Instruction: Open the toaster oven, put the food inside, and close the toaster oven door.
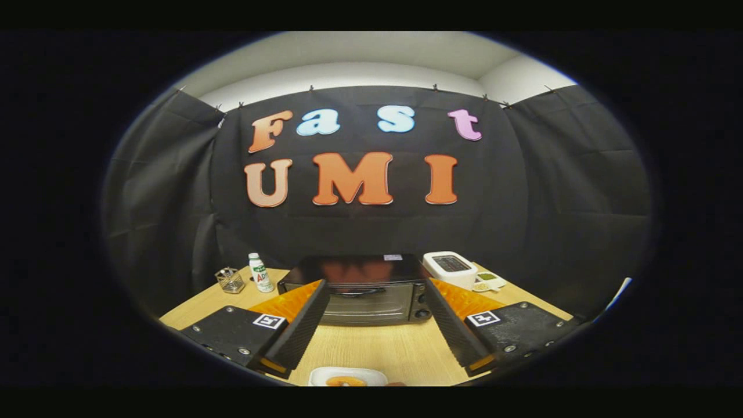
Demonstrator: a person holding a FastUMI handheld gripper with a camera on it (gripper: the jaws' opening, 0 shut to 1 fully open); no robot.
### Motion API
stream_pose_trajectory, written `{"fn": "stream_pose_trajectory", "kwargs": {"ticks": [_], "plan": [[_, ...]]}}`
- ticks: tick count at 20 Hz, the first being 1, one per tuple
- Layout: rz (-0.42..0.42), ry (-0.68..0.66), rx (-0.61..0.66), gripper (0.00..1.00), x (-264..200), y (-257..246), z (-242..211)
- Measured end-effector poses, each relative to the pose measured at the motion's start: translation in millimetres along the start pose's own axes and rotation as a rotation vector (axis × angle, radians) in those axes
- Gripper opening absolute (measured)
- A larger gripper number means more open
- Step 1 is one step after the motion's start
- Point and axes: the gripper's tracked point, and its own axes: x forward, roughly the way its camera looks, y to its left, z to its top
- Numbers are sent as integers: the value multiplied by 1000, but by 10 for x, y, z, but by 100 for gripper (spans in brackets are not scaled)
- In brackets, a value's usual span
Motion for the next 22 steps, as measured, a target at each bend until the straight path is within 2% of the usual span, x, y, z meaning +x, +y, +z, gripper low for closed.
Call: {"fn": "stream_pose_trajectory", "kwargs": {"ticks": [7, 14, 19, 22], "plan": [[2, 54, -41, 98, 748, 304, -230], [12, 182, -111, 98, 1507, 505, -597], [26, 231, -48, 98, 1751, 501, -675], [42, 278, -68, 98, 1746, 537, -803]]}}
